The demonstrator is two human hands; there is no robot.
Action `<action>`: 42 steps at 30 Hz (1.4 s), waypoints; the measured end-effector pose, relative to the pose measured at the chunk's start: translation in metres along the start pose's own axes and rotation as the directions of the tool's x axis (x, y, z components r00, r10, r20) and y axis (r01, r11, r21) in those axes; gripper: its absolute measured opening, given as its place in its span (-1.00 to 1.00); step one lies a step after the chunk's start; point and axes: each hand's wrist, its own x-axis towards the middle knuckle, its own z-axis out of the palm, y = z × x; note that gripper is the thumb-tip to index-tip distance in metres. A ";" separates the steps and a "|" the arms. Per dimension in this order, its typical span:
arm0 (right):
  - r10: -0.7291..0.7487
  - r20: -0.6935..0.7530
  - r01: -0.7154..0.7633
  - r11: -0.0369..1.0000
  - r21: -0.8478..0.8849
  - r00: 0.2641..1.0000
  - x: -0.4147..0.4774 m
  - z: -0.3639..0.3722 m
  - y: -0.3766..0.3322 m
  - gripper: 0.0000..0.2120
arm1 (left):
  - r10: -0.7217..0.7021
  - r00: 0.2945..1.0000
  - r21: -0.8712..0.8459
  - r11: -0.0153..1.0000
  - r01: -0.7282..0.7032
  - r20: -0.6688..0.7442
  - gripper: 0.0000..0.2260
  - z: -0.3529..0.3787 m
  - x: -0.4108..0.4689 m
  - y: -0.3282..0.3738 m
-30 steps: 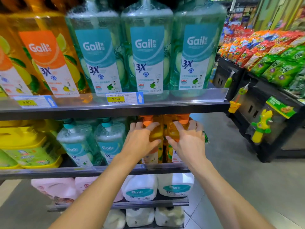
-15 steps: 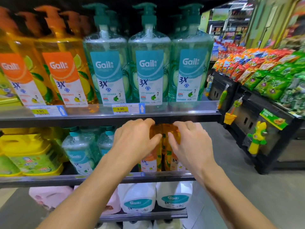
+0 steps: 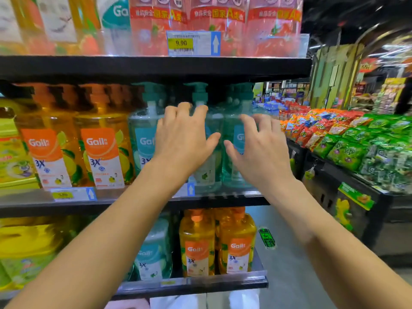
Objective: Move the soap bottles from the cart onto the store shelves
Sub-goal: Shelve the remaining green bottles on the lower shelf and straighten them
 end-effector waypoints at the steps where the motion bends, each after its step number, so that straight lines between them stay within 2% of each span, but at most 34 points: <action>1: 0.009 -0.006 -0.009 1.000 0.001 1.000 0.011 0.000 0.001 -0.40 | -0.001 1.000 0.011 1.000 0.001 0.002 -0.40 0.000 0.009 0.001; 4: 0.019 0.033 -0.019 1.000 -0.010 0.999 0.037 0.002 0.004 -0.42 | -0.015 0.998 0.063 0.998 0.011 0.067 -0.39 0.003 0.032 0.003; 9: 0.086 0.306 -0.067 0.995 -0.074 0.948 0.054 0.016 0.010 -0.40 | -0.038 0.991 0.141 0.990 0.019 0.130 -0.37 0.016 0.043 -0.001; 13: 0.105 0.360 -0.074 0.992 -0.100 0.927 0.055 0.016 0.009 -0.35 | -0.035 0.992 0.166 0.986 0.014 0.121 -0.37 0.020 0.044 -0.002; 20: 0.127 0.339 -0.134 0.991 -0.002 0.932 0.052 0.005 0.010 -0.35 | -0.031 0.995 0.160 0.987 0.015 0.099 -0.39 0.020 0.039 -0.003; 26: 0.115 0.284 -0.128 0.991 0.029 0.952 0.045 -0.002 0.013 -0.38 | -0.029 0.996 0.157 0.987 0.015 0.083 -0.41 0.018 0.037 0.000; 31: 0.129 0.273 -0.138 0.990 0.014 0.953 0.043 0.001 0.010 -0.38 | -0.017 0.997 0.138 0.990 0.006 0.077 -0.41 0.018 0.036 -0.003; 35: 0.129 0.234 -0.113 0.991 -0.077 0.964 0.042 0.001 0.006 -0.39 | -0.010 0.997 0.115 0.993 0.001 0.077 -0.45 0.015 0.034 -0.007; 37: 0.116 0.150 -0.101 0.990 -0.102 0.982 0.039 -0.003 0.002 -0.41 | -0.002 0.999 0.088 0.996 -0.002 0.038 -0.49 0.013 0.029 -0.011; 39: 0.073 0.042 -0.069 0.995 -0.075 0.996 0.038 -0.007 -0.006 -0.47 | 0.000 0.998 0.039 0.999 0.003 -0.061 -0.57 0.010 0.022 -0.018; 42: -0.073 -0.042 0.073 0.997 0.009 0.996 0.038 -0.008 -0.025 -0.53 | -0.056 0.971 0.001 0.998 0.058 -0.233 -0.67 0.007 0.013 -0.034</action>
